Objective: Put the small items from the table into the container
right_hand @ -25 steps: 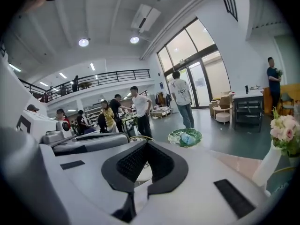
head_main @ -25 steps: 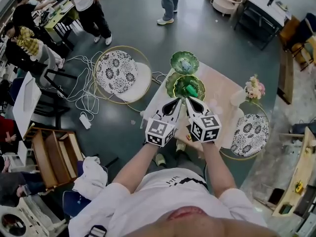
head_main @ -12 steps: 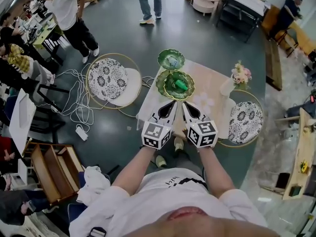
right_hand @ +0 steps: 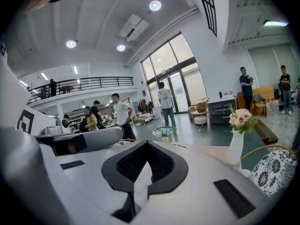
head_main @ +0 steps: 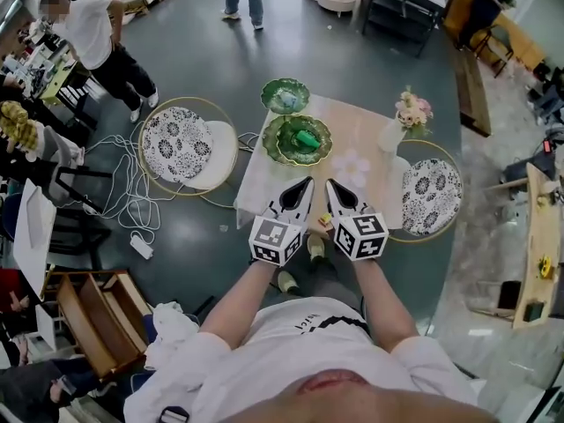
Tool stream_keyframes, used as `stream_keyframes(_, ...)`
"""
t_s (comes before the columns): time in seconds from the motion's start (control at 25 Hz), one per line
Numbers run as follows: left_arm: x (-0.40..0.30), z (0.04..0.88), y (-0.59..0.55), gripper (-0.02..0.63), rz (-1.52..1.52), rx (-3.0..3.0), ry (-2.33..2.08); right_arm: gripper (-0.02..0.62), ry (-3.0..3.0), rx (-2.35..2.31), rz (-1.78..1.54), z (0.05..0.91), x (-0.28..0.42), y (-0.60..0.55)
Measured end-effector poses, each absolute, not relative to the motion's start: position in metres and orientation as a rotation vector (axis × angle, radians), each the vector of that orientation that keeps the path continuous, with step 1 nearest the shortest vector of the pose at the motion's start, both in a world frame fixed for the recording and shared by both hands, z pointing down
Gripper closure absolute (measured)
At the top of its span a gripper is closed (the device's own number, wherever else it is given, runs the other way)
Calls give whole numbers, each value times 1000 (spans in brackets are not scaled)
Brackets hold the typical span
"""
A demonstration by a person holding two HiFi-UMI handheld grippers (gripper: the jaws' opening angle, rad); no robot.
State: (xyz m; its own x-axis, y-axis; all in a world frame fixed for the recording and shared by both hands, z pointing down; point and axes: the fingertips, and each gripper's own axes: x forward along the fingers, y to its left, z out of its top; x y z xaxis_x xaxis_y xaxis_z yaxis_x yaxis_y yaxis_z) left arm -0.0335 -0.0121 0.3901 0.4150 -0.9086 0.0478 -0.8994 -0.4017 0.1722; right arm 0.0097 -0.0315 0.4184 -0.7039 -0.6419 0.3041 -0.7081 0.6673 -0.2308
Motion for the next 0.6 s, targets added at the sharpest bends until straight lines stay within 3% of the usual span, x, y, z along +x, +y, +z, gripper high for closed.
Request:
stream_keyframes(0.48,-14,458,-19,598,-12,2524,-1498,576,-2546,1157,706,495,67,-36)
stream_keyframes(0.6,-11,482,-22,598,24,2520,-1484,538,-2464,1113,746,536,76,-29)
